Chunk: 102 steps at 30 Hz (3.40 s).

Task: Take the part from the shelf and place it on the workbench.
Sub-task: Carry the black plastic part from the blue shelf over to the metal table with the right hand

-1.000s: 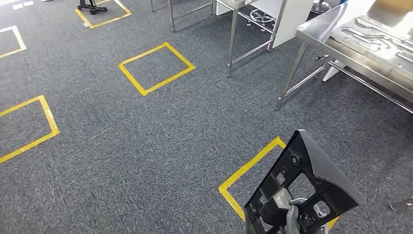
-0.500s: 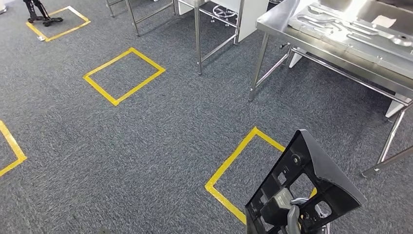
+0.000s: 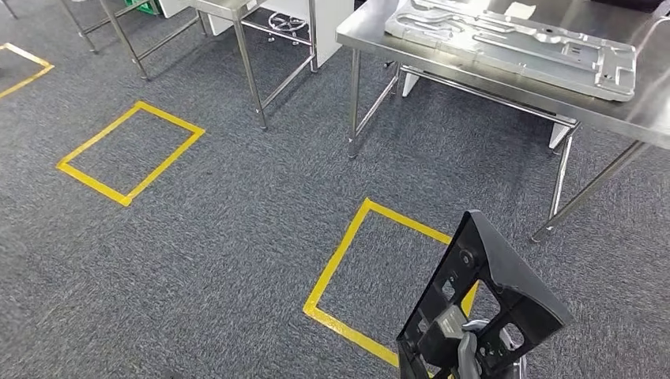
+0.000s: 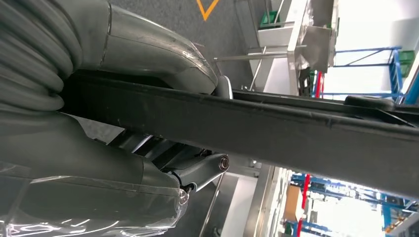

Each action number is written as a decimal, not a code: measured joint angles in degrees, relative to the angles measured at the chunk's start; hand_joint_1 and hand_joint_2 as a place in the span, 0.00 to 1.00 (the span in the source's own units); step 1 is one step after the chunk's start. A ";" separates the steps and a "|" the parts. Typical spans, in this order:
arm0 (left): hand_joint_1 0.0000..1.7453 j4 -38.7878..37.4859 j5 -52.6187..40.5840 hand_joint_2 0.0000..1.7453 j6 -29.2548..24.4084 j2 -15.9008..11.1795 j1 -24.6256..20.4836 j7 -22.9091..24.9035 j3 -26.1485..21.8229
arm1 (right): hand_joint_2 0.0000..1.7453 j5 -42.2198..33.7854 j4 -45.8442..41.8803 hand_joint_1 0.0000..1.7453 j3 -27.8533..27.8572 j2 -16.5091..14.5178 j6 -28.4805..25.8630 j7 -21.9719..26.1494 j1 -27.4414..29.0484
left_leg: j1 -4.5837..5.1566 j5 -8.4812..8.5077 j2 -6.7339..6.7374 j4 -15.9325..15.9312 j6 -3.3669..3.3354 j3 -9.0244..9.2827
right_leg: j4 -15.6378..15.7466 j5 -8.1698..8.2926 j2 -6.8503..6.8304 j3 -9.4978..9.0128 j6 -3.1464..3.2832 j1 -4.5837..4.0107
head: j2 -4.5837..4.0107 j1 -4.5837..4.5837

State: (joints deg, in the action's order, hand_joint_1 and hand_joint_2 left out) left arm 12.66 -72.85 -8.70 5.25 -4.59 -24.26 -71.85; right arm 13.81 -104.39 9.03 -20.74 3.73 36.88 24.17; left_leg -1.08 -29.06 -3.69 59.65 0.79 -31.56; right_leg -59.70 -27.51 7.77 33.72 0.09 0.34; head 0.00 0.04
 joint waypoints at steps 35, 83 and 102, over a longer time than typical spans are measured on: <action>0.00 0.02 0.06 1.00 1.95 0.79 0.04 -0.56 0.23 | 1.00 3.46 -0.76 1.00 -0.82 -0.03 -10.58 -4.82 0.24 | -0.14 -0.56 3.44 -0.37 -2.08 1.03 | -5.19 -2.90 -6.09 1.44 -1.72 0.09 | 0.00 0.18; 0.00 0.00 -9.21 1.00 6.20 0.36 -3.56 4.72 9.69 | 1.00 70.70 26.66 1.00 -33.65 18.35 -28.55 -38.27 -50.46 | -0.19 -4.43 3.55 13.01 0.56 -5.65 | 1.65 2.14 -7.65 0.88 1.21 0.34 | 0.00 0.04; 0.00 0.00 -9.11 1.00 7.24 -0.01 -3.68 5.86 12.13 | 1.00 71.95 36.01 1.00 -44.37 17.78 -20.30 -36.24 -63.70 | 0.49 3.15 3.19 -1.34 -2.92 -1.75 | -10.88 -4.41 -7.48 6.80 -1.90 0.27 | 0.00 0.25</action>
State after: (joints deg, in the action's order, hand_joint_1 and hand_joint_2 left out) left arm 12.66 -81.96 -1.46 5.24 -8.27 -18.40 -59.73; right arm 85.76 -68.38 -35.33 -2.96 -16.58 0.64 -39.53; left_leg -0.59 -25.91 -0.50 58.31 -2.12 -33.31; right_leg -70.58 -31.92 0.29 40.53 -1.81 0.61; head 0.00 0.28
